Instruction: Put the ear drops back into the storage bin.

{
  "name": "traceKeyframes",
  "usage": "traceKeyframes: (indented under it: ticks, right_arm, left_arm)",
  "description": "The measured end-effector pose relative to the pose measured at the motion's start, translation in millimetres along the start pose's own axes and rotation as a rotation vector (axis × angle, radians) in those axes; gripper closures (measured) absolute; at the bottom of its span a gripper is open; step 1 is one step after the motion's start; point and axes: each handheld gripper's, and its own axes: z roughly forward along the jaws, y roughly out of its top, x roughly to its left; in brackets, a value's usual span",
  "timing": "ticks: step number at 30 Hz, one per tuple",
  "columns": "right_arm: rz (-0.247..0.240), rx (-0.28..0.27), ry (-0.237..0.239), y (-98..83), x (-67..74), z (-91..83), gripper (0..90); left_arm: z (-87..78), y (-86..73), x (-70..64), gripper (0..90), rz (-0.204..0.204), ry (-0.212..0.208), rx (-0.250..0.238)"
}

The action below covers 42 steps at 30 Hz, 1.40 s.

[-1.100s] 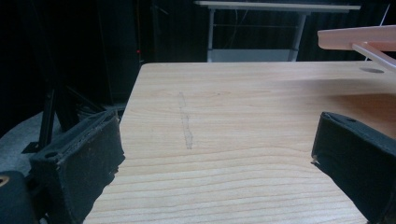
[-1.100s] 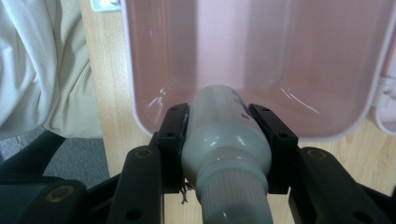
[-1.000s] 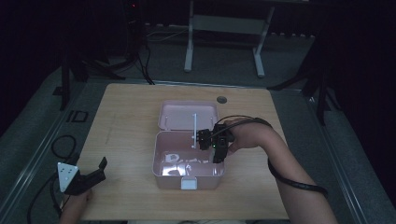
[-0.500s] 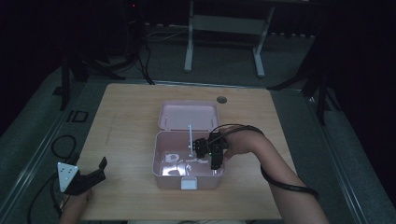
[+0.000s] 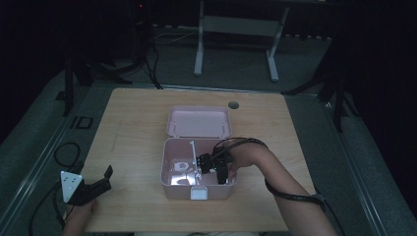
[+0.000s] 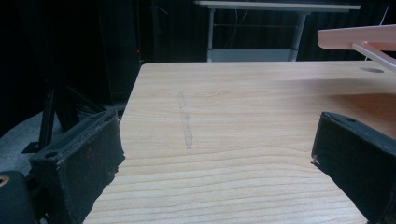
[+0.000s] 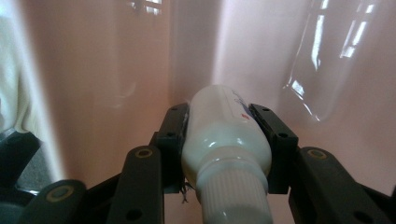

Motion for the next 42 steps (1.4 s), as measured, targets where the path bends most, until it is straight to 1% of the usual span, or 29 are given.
traceKeyframes:
  ticks: [3, 6, 7, 9, 10, 11, 16, 18, 19, 20, 26, 30, 31, 33, 36, 42]
  right_arm:
    - [-0.010, 0.010, 0.008, 2.1, -1.7, 7.3, 59.5]
    - [-0.028, 0.024, 0.002, 4.3, -2.2, 12.9, 59.5]
    - [-0.040, 0.027, 0.003, 4.8, -2.4, 14.6, 59.5]
    - [-0.062, 0.023, 0.001, 5.8, -2.4, 17.8, 59.5]
    - [-0.065, 0.025, 0.010, 6.5, -2.5, 19.0, 59.5]
    - [-0.067, 0.024, 0.009, 7.2, -2.3, 20.5, 59.5]
    - [-0.057, 0.040, 0.009, 9.2, -5.5, 28.0, 59.4]
    - [-0.058, 0.038, 0.011, 9.1, -6.3, 29.9, 59.5]
    - [-0.055, 0.033, 0.026, 8.6, -7.6, 32.4, 59.5]
    - [-0.055, 0.031, 0.030, 8.3, -8.0, 33.7, 59.4]
    - [-0.031, 0.041, 0.041, 6.1, -10.8, 39.2, 59.4]
    - [-0.032, 0.037, 0.035, 6.5, -10.6, 40.2, 59.3]
    - [-0.030, 0.045, 0.029, 6.4, -10.7, 40.6, 59.3]
    - [-0.016, 0.036, 0.030, 6.5, -11.1, 41.1, 59.3]
    - [-0.015, 0.038, 0.026, 6.5, -11.1, 42.7, 59.0]
    - [-0.010, 0.036, 0.036, 6.2, -10.8, 41.8, 56.8]
  left_arm:
    - [0.0, 0.0, 0.0, 2.0, 0.000, 0.000, -0.001]
    - [0.1, 0.0, 0.2, 2.0, -0.001, 0.000, 0.001]
    - [0.1, 0.1, 0.2, 2.0, -0.001, 0.000, 0.001]
    - [0.1, 0.0, 0.1, 2.0, 0.000, 0.000, 0.000]
    - [0.0, 0.0, 0.0, 2.0, 0.002, 0.000, 0.001]
    - [-0.1, 0.0, 0.0, 2.0, 0.003, 0.000, 0.001]
    - [-0.1, 0.0, 0.0, 2.0, 0.003, -0.001, 0.001]
    - [0.0, 0.0, 0.0, 2.0, 0.002, -0.001, 0.000]
    - [0.0, 0.0, 0.0, 2.0, 0.002, -0.001, 0.000]
    - [-0.1, 0.0, 0.0, 2.0, 0.003, -0.001, 0.001]
    - [-0.1, 0.0, -0.2, 2.0, 0.005, -0.001, 0.000]
    - [0.1, 0.0, -0.1, 2.0, 0.007, -0.001, 0.002]
    - [0.1, 0.1, -0.3, 2.0, 0.008, -0.001, 0.002]
    - [0.1, 0.0, -0.4, 2.0, 0.008, -0.002, 0.002]
    - [0.2, 0.1, -0.1, 2.0, 0.005, -0.001, 0.004]
    - [0.1, 0.1, -0.1, 2.0, 0.005, 0.001, 0.002]
